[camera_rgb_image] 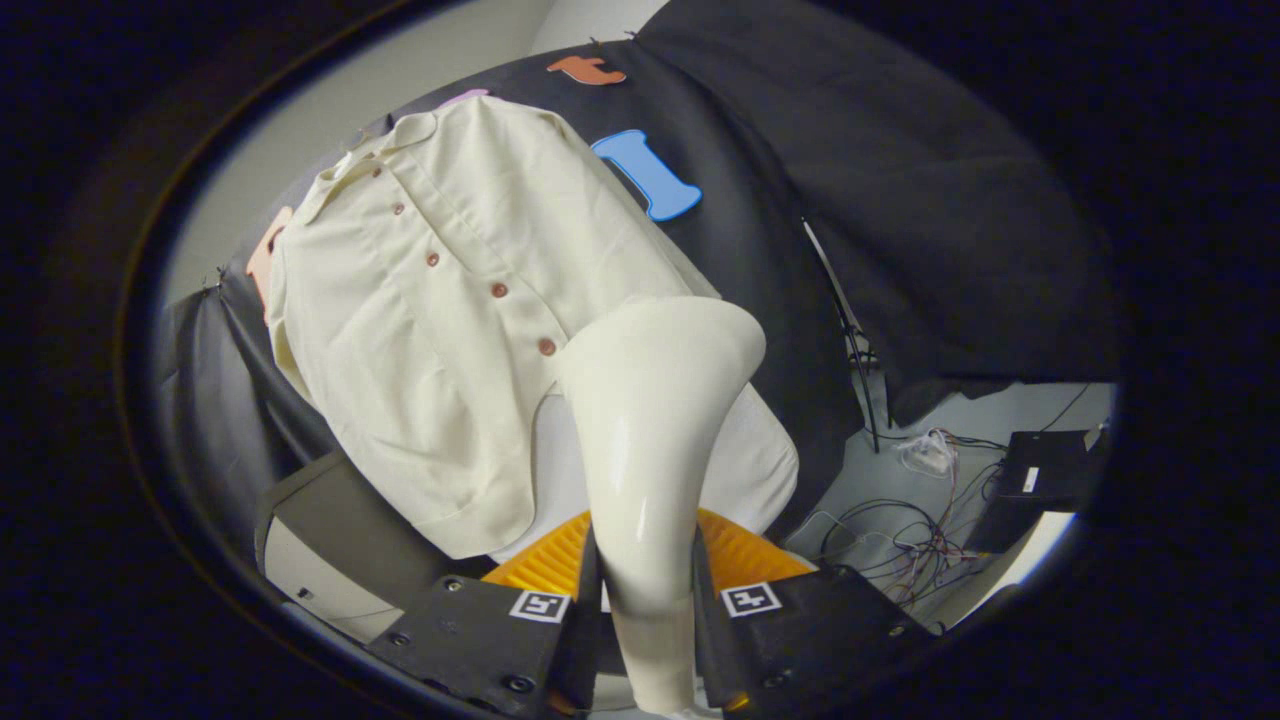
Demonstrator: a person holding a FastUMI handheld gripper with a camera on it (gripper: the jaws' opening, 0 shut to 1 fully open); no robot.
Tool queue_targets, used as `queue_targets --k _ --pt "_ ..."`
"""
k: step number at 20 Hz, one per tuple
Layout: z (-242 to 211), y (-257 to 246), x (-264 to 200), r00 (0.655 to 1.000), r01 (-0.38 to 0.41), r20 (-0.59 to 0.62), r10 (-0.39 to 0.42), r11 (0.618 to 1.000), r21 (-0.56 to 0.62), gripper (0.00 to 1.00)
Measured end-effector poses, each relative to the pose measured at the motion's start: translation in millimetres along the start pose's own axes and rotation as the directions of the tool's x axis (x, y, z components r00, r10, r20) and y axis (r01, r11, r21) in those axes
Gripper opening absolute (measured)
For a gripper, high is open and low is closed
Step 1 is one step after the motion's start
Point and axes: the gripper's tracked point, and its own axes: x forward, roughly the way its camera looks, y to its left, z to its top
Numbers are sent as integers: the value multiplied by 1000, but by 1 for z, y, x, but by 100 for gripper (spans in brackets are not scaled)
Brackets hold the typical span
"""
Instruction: Iron the clothes twice with a garment steamer, once on the left side and once on the right side.
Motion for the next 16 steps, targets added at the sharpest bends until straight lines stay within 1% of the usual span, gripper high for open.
queue_targets --k 3,9,11,14,16 --pt "7 22 -28 998 -47 45 47 999 -5 41" --pt "14 63 -72 987 -104 121 106 994 -26 41" --pt "15 79 -83 984 -115 137 117 993 -26 41" --pt "18 101 -103 979 -111 166 122 991 -73 40" --pt "21 123 -121 970 -130 193 148 986 -103 40"
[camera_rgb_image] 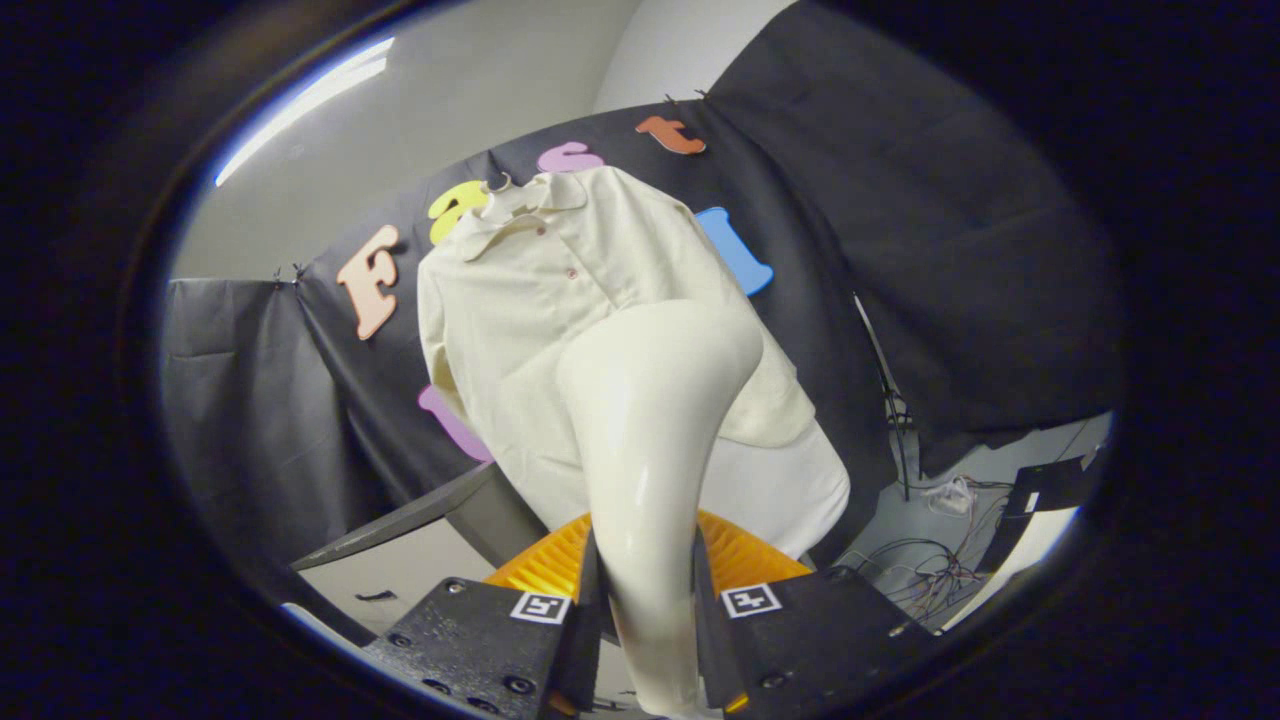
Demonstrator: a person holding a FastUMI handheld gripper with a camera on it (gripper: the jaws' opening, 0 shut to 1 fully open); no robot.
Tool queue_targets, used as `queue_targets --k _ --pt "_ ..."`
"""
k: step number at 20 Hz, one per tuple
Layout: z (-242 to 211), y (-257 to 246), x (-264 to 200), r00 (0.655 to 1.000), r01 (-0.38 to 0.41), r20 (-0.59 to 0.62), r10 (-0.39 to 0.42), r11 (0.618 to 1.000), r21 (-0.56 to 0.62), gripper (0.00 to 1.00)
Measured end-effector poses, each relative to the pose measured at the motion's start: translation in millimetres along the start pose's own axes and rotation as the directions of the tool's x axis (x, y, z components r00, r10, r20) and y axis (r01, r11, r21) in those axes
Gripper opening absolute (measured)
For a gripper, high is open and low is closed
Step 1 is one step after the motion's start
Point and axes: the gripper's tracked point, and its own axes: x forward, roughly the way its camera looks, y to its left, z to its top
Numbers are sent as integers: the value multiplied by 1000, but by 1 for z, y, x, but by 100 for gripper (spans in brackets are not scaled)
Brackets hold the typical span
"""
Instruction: Iron the clothes twice with a garment steamer, once on the left side and once on the right side.
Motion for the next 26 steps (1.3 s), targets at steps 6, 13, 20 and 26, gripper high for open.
queue_targets --k 6,13,20,26 --pt "5 74 -44 996 -61 58 70 989 -132 40" --pt "-3 153 -88 984 -134 98 152 976 -170 40" --pt "-4 200 -121 962 -184 145 231 943 -278 40" --pt "-12 204 -180 939 -191 224 261 938 -290 40"
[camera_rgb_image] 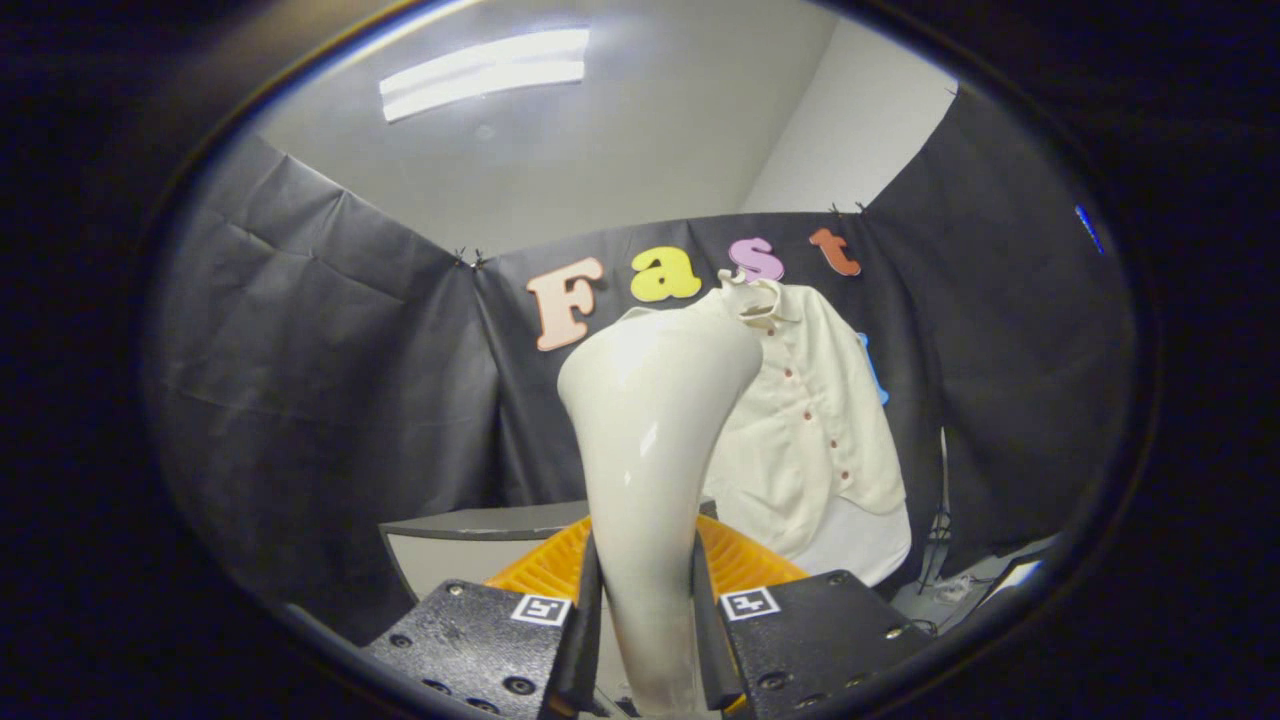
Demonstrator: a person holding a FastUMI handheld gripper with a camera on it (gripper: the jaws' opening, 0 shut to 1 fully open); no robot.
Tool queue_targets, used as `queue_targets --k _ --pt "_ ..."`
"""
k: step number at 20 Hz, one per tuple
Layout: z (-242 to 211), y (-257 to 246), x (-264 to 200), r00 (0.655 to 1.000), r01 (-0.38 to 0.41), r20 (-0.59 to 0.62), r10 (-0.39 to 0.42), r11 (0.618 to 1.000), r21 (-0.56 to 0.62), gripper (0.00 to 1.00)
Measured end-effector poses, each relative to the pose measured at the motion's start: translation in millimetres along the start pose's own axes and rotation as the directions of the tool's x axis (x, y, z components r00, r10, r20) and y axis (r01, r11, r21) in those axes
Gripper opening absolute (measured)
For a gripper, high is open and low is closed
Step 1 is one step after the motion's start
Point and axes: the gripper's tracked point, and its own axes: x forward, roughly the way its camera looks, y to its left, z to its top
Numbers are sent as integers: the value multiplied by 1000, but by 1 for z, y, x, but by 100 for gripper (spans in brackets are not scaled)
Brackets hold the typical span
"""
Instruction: Iron the clothes twice with a garment steamer, once on the left side and once on the right side.
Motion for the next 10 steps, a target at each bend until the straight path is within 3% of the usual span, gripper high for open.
queue_targets --k 10 --pt "-4 -15 -40 998 19 -62 -24 997 -71 40"
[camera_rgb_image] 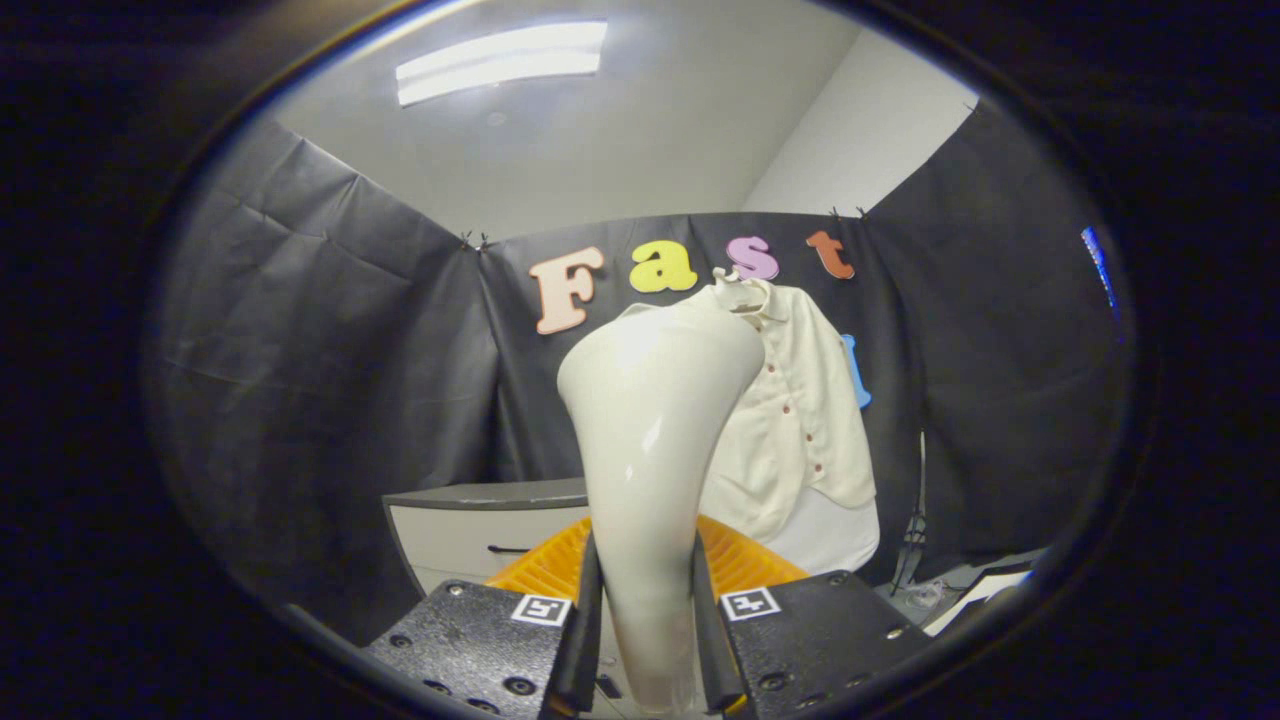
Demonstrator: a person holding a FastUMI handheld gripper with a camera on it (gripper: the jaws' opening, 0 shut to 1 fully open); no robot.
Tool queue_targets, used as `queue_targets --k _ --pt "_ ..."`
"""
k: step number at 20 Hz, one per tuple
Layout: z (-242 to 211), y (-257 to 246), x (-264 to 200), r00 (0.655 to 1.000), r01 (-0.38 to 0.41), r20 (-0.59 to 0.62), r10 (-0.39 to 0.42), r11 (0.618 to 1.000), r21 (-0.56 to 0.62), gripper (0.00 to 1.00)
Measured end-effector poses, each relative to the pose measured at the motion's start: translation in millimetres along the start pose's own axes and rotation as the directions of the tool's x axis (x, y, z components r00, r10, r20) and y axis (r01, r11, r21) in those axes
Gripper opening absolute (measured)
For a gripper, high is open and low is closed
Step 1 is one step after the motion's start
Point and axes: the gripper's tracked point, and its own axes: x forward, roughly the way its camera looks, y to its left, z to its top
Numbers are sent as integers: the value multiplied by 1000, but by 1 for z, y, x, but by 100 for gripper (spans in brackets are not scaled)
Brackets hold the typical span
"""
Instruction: Iron the clothes twice with a garment steamer, once on the left side and once on the right side.
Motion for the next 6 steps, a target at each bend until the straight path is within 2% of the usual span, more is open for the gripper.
queue_targets --k 6 --pt "3 -11 -15 1000 3 10 -2 1000 -2 40"
